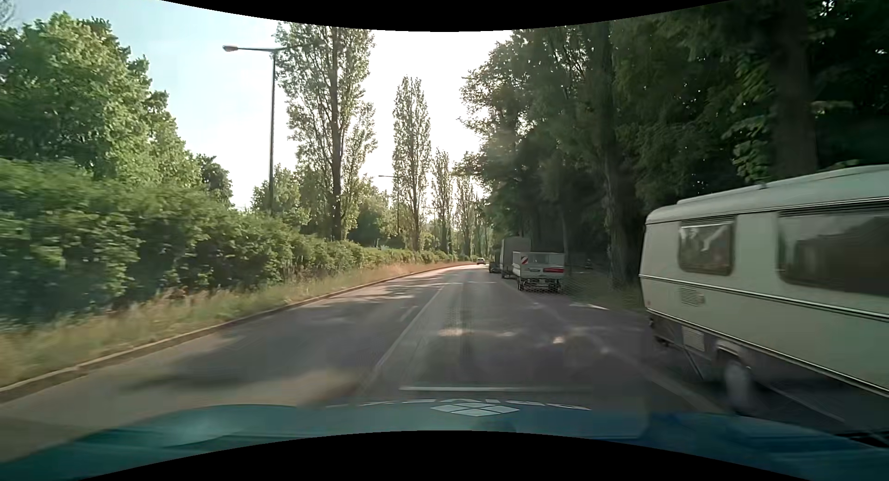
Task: Follow the waypoints while adhering to traffic rules and regulations
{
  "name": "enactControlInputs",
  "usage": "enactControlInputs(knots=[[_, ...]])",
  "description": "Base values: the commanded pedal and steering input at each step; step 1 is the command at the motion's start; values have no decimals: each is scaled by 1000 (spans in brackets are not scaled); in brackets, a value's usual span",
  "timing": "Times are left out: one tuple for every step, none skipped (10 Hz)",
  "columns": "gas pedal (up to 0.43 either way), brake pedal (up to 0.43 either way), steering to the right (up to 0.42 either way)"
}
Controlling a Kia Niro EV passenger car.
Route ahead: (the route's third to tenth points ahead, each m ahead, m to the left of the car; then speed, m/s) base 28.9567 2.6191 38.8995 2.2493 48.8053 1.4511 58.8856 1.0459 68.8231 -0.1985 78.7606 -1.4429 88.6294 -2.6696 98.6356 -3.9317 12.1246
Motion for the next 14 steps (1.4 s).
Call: enactControlInputs(knots=[[189,0,7],[189,0,5],[189,0,5],[177,0,5],[157,0,5],[157,0,5],[157,0,5],[157,0,5],[157,0,5],[157,0,5],[169,0,5],[169,0,5],[169,0,5],[169,0,5]])
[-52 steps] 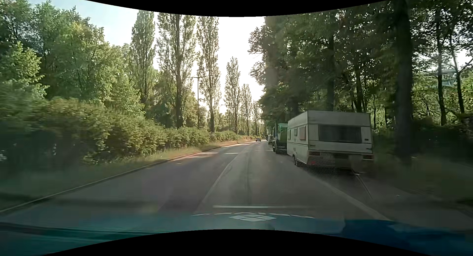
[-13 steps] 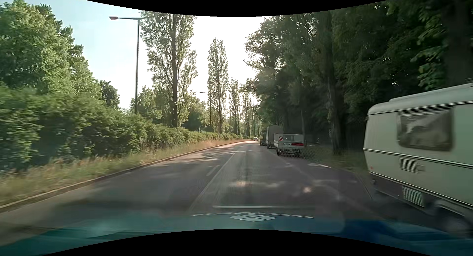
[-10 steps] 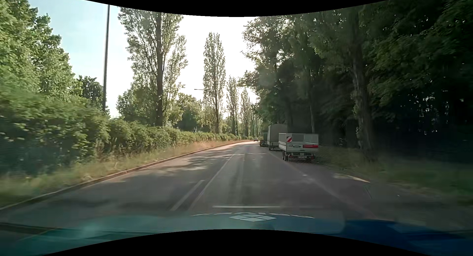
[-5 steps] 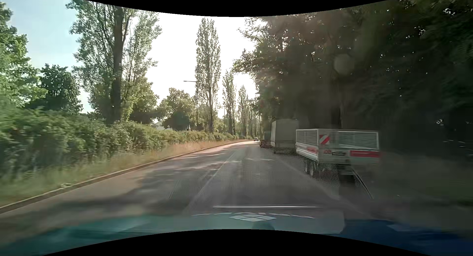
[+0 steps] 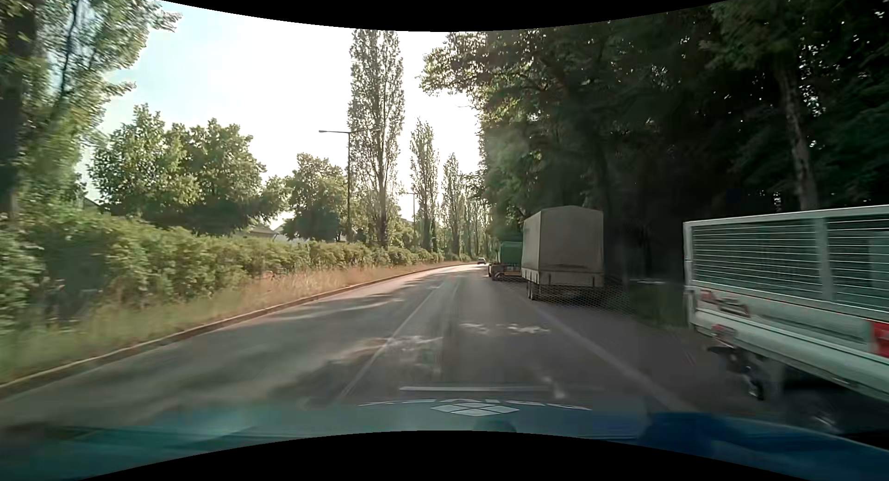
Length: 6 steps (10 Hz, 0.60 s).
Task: Follow the waypoints while adhering to traffic rules and regulations
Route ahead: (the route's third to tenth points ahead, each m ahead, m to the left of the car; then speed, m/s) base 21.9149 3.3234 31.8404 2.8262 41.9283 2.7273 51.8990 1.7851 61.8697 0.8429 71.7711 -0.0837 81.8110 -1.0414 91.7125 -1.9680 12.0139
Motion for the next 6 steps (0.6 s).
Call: enactControlInputs(knots=[[169,0,4],[169,0,1],[169,0,-1],[177,0,-2],[177,0,-2],[189,0,-2]])
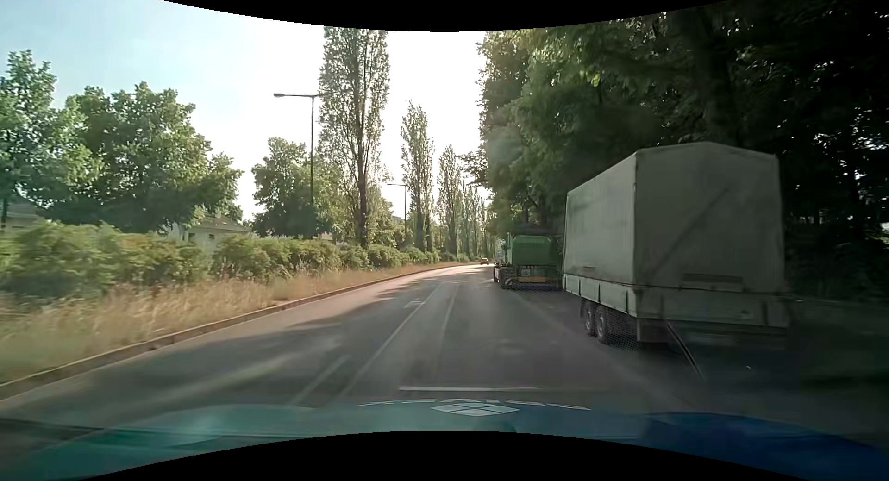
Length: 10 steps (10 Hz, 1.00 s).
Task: Follow the waypoints while adhering to traffic rules and regulations
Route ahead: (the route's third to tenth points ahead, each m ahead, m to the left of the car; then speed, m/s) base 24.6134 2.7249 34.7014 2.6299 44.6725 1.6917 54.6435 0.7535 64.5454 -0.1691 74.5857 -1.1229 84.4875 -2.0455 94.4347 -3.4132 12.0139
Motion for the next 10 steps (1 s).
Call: enactControlInputs(knots=[[197,0,-2],[197,0,-2],[197,0,-2],[197,0,-2],[197,0,-2],[197,0,-1],[197,0,-1],[197,0,-1],[197,0,-1],[197,0,-1]])
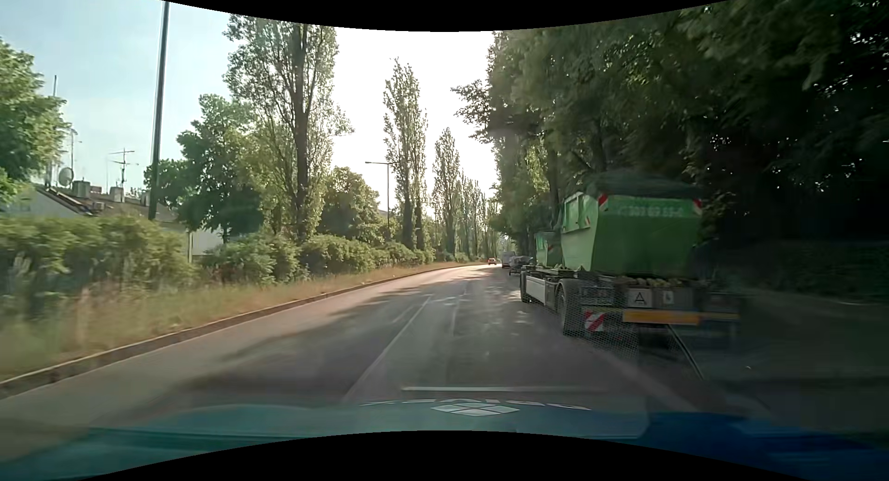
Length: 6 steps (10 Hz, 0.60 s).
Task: Follow the waypoints while adhering to traffic rules and regulations
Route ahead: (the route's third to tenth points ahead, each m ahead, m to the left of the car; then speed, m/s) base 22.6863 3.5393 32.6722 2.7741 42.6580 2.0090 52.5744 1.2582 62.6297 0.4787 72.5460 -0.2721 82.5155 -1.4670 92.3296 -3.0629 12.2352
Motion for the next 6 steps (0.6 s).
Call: enactControlInputs(knots=[[197,0,-1],[197,0,3],[197,0,4],[197,0,4],[197,0,4],[197,0,4]])
